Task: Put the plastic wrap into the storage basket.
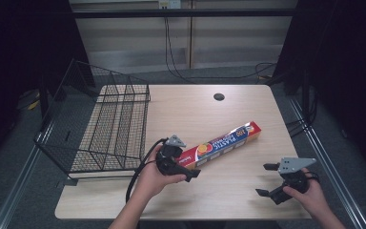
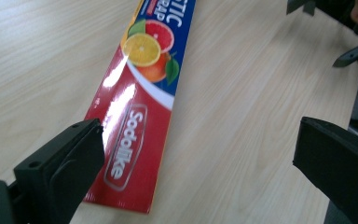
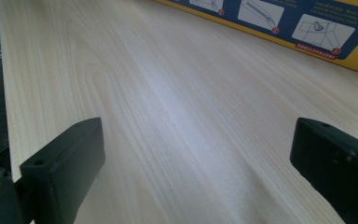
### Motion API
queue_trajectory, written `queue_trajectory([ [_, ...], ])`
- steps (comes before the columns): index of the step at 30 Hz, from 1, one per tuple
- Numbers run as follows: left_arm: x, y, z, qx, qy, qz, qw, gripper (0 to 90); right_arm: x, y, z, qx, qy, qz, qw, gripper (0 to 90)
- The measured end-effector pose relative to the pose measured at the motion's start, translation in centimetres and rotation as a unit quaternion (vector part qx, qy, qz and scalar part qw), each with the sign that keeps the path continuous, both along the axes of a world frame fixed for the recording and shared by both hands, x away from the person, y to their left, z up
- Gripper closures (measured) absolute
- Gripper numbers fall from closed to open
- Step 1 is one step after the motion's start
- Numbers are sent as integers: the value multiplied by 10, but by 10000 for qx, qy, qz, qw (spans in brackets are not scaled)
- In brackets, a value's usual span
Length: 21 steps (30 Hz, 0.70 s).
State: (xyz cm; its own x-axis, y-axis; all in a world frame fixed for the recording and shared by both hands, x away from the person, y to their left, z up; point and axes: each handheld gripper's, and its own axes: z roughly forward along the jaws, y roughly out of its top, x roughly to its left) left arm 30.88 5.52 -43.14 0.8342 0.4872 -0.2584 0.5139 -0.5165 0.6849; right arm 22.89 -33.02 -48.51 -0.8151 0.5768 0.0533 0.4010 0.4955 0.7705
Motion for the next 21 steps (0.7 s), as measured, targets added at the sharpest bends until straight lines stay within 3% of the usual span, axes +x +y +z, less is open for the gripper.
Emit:
queue_trajectory([
  [8, 15, -16, 8, 194, -13, -83, 9998, 17, 0, -1, -1, -30, -8, -33, 10000, 30],
  [21, 39, -38, 14, 422, -3, 41, 9991, 30, 2, 1, -1, -54, -22, 5, 10000, 31],
])
